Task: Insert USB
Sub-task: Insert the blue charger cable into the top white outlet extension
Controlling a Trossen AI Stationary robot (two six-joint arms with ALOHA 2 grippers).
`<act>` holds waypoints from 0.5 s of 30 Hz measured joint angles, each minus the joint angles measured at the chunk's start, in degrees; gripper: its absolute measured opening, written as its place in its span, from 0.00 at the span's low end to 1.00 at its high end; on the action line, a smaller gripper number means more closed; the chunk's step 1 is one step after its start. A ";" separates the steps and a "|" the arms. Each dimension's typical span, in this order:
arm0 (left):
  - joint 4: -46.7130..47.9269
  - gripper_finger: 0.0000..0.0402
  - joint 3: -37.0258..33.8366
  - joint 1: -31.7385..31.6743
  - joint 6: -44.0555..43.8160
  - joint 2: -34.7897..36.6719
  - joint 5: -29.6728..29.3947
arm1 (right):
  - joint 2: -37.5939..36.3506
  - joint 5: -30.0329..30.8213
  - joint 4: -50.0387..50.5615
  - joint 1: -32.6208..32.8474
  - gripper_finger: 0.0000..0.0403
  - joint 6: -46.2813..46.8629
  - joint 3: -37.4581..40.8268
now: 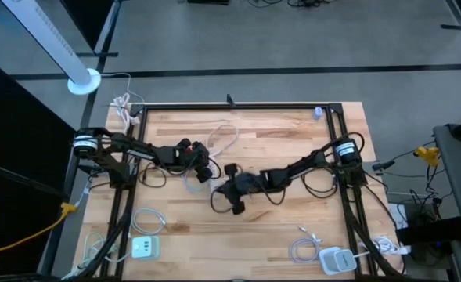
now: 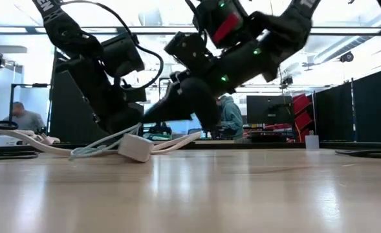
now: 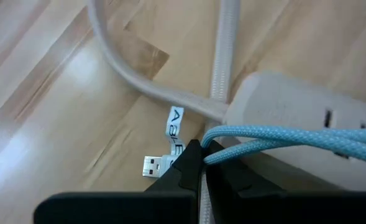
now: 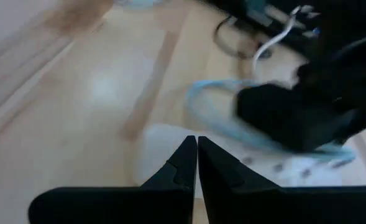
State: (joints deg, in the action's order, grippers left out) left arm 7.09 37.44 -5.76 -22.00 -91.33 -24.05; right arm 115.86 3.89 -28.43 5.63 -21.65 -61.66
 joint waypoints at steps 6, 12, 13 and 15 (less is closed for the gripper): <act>-5.27 0.00 -2.43 0.13 0.19 0.07 -0.25 | 5.16 -7.97 -6.47 -4.67 0.00 4.22 -0.60; -8.63 0.00 -4.66 0.11 0.45 0.21 -0.50 | 9.27 -13.76 -7.51 -5.48 0.00 6.10 -4.96; -9.03 0.00 -4.98 0.11 0.46 0.24 -0.50 | 9.37 -14.21 -7.31 -5.46 0.00 6.06 -5.56; -9.67 0.00 -5.57 0.11 0.63 0.29 -0.42 | 9.42 -14.44 -7.34 -5.53 0.00 5.40 -6.31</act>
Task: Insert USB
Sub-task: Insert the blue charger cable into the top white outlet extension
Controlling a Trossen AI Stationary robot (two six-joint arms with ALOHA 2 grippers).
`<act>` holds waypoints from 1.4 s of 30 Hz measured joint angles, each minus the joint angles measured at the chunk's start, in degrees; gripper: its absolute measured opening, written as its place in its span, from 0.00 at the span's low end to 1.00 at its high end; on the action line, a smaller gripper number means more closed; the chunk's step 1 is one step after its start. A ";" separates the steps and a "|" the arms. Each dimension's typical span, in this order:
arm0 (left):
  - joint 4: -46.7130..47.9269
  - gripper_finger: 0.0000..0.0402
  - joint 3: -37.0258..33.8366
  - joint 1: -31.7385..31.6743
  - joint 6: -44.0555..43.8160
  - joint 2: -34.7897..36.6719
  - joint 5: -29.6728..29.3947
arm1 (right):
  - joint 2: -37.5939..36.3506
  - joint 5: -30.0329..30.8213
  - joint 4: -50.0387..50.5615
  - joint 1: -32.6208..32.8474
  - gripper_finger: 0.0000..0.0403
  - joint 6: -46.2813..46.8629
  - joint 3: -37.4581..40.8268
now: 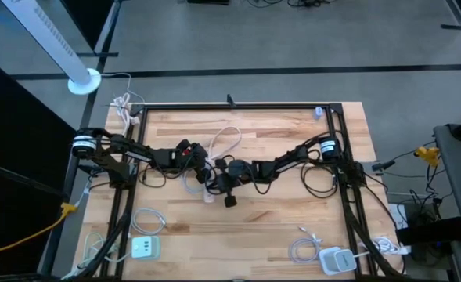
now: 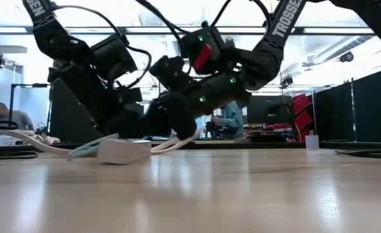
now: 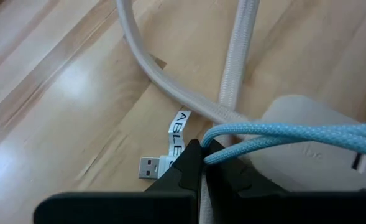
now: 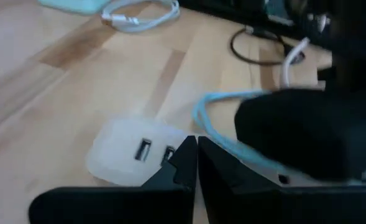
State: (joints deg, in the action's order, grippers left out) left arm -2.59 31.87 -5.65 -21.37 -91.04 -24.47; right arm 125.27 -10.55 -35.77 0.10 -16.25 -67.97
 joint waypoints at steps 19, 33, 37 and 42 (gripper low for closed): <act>-1.06 0.00 0.01 -0.02 19.98 21.04 -0.96 | -0.63 -0.41 6.74 -6.16 0.00 3.65 2.67; -16.57 0.00 -12.45 -2.38 17.42 36.12 30.25 | -0.48 0.49 4.94 -7.80 0.00 5.92 2.89; -32.41 0.00 -21.84 -2.00 11.50 34.48 30.40 | -0.48 0.42 4.74 -7.80 0.00 5.95 2.91; -44.74 0.00 -29.26 -1.99 2.70 31.93 33.12 | -0.44 0.26 4.23 -7.80 0.00 6.18 2.96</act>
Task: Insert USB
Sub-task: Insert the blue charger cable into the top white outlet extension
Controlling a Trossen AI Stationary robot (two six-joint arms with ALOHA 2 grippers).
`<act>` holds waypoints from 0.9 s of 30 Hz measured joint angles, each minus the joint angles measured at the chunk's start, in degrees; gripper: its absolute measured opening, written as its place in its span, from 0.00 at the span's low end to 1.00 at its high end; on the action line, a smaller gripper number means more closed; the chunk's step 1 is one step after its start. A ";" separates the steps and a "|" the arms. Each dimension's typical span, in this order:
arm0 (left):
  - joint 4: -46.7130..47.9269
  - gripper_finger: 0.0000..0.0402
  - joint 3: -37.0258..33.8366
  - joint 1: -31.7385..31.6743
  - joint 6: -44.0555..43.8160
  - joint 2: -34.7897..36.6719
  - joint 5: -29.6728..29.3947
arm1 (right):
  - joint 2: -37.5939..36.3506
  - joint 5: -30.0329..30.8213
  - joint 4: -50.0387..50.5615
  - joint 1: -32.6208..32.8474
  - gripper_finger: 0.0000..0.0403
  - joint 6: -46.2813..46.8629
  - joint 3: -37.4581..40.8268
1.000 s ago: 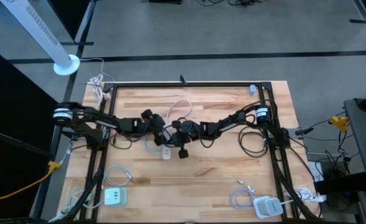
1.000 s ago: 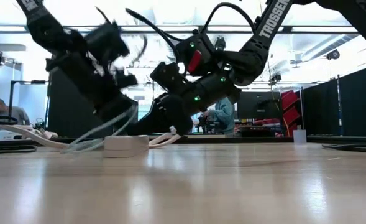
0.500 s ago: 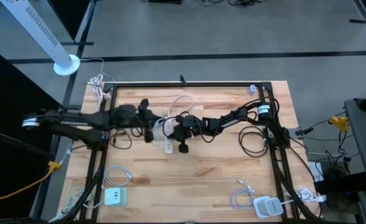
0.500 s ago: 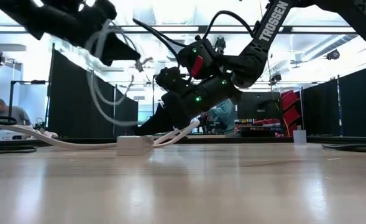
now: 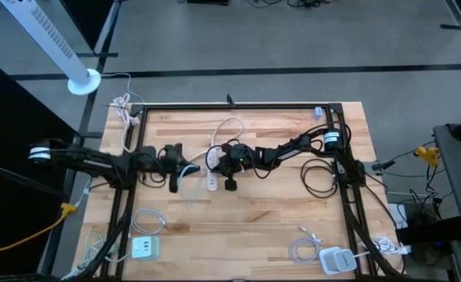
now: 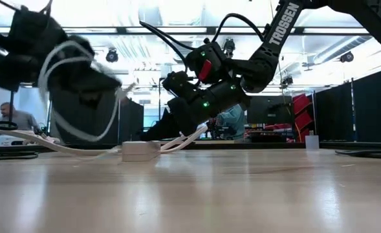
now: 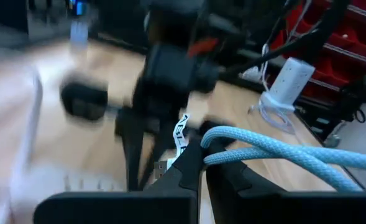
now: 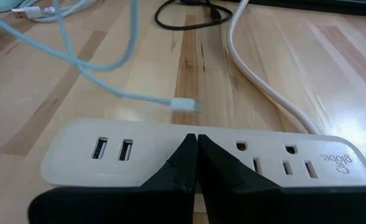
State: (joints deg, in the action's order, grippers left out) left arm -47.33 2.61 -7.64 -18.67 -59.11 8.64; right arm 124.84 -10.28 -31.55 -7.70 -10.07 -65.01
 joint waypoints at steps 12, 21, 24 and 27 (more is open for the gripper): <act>15.29 0.00 9.93 0.48 -0.77 -7.79 12.41 | 0.00 -0.04 -0.20 0.04 0.00 0.48 0.00; 24.27 0.00 23.34 0.46 4.92 -20.73 18.99 | 0.00 -0.17 -0.21 0.19 0.00 0.93 0.00; 30.81 0.00 26.56 -0.07 5.64 -24.55 18.91 | 0.00 -0.17 -0.09 0.36 0.00 1.18 -0.02; 34.01 0.00 28.79 -0.83 6.40 -27.56 18.24 | 0.00 -0.07 -0.09 0.63 0.00 1.51 -0.02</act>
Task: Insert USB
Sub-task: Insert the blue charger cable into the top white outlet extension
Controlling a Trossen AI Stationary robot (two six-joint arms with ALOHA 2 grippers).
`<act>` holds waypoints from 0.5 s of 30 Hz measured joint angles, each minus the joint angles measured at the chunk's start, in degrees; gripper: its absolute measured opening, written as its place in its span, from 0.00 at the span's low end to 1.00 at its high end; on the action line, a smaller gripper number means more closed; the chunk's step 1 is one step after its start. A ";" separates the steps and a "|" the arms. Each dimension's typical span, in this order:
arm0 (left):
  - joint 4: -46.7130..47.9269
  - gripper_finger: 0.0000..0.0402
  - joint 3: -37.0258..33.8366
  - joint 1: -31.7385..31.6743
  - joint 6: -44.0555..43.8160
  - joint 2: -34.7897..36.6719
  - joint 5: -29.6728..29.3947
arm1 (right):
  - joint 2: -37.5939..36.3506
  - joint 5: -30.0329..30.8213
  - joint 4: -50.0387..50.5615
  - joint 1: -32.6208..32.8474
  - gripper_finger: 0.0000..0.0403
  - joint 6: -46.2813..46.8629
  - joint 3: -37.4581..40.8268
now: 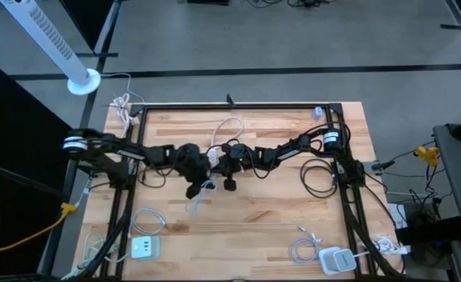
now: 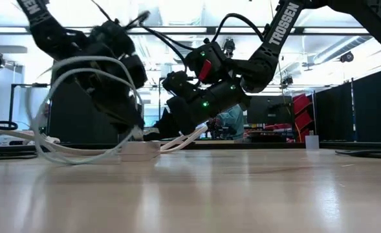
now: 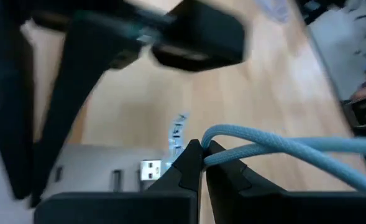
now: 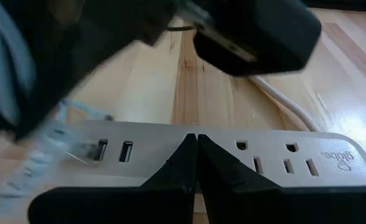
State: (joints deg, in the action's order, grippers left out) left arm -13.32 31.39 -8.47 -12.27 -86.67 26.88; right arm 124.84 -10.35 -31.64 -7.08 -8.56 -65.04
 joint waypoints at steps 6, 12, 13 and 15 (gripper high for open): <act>1.83 0.00 2.50 -0.46 1.51 -2.04 -0.03 | 0.00 0.33 -0.16 0.46 0.00 0.00 0.00; 6.64 0.00 3.02 -1.16 3.37 1.69 -1.62 | 0.00 0.26 -0.20 0.49 0.00 0.04 0.00; 7.61 0.00 2.97 -1.39 3.77 2.33 -1.54 | 0.00 0.22 -0.20 0.51 0.00 0.07 0.00; 7.95 0.00 2.84 -1.79 4.47 3.27 -2.02 | 0.00 -0.01 -0.23 0.54 0.00 0.06 0.00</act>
State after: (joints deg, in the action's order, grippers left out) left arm -5.37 34.23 -10.27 -7.80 -83.40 24.87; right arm 124.84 -10.36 -31.87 -6.54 -8.50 -65.04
